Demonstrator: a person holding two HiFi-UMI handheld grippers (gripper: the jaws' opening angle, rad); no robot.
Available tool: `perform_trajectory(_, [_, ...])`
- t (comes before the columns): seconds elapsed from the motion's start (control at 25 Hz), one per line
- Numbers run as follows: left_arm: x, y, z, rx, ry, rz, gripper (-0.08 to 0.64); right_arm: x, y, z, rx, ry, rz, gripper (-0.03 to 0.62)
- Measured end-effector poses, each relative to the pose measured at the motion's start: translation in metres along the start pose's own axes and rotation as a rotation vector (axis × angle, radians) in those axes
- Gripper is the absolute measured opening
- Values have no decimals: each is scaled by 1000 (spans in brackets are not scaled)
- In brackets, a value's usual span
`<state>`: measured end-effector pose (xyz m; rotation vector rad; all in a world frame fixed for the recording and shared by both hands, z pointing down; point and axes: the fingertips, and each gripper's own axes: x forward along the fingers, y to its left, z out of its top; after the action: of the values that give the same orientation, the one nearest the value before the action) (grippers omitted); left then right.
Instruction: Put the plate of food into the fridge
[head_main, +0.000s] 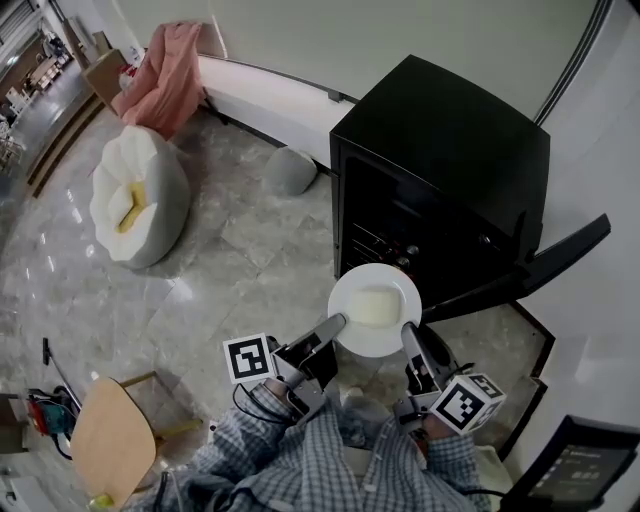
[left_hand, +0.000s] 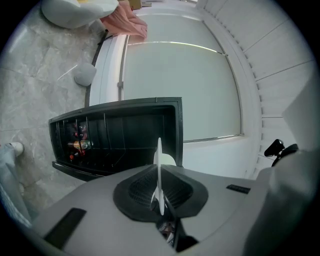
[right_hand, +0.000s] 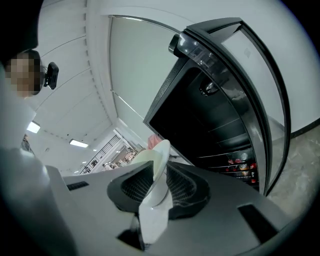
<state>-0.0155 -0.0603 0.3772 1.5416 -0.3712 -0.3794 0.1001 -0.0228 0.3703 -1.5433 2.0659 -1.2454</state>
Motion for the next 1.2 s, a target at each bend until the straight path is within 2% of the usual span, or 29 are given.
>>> perform_trajectory(0.4, [21, 7, 48, -3, 147, 12, 21, 38, -1, 6, 45, -89, -108, 89])
perform_trajectory(0.8, [42, 29, 64, -34, 263, 43, 21, 53, -23, -1, 93, -149, -232, 88])
perform_trajectory(1.2, [60, 63, 66, -40, 257, 87, 21, 67, -63, -4, 151, -153, -277, 83])
